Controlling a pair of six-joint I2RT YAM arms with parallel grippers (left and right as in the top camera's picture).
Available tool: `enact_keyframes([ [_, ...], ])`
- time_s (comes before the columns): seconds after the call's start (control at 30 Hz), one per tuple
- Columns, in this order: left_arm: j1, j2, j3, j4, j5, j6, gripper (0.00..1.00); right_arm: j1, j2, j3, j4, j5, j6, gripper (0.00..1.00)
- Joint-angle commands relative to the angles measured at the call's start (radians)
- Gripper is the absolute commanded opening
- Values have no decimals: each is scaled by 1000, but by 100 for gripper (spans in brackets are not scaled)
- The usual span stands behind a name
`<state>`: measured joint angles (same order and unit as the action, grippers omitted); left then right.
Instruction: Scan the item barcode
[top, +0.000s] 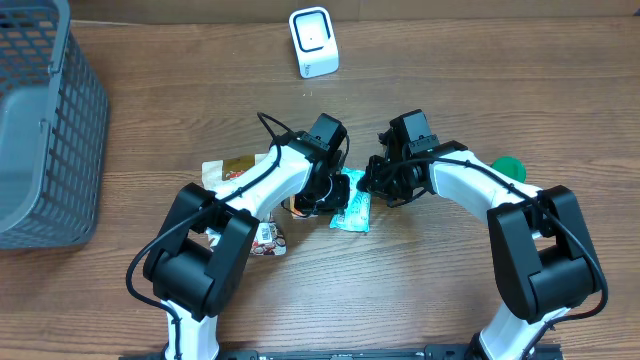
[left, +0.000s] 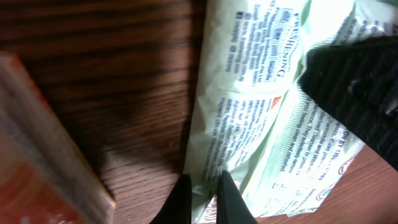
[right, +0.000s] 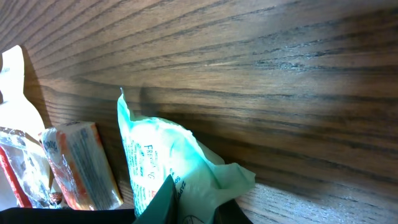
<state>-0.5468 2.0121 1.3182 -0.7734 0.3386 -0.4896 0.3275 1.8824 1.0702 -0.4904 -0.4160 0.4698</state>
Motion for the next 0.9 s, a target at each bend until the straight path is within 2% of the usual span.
enact_keyframes([
  [0.0, 40, 22, -34, -34, -68, 27, 4, -16, -8, -22, -5, 44, -10, 11],
  [0.27, 58, -13, 20, -41, -50, 72, 4, -16, -8, -22, -19, 45, -10, 4],
  [0.4, 58, -68, 65, -43, -65, 87, 4, -16, -8, -22, -18, 45, -10, 4],
  [0.6, 83, -152, 151, -90, -206, 86, 4, -16, -8, -22, -19, 45, -10, 4],
  [0.67, 101, -169, 166, -112, -238, 86, 4, -16, -8, -22, -18, 45, -10, 14],
  [0.7, 114, -177, 171, -120, -253, 86, 4, -16, -8, -22, -16, 45, -10, 15],
  [0.77, 146, -189, 172, -128, -280, 86, 4, -16, -8, -22, -14, 45, -10, 15],
  [0.87, 209, -190, 171, -143, -309, 86, 9, -16, -8, -22, -12, 49, -10, 9],
])
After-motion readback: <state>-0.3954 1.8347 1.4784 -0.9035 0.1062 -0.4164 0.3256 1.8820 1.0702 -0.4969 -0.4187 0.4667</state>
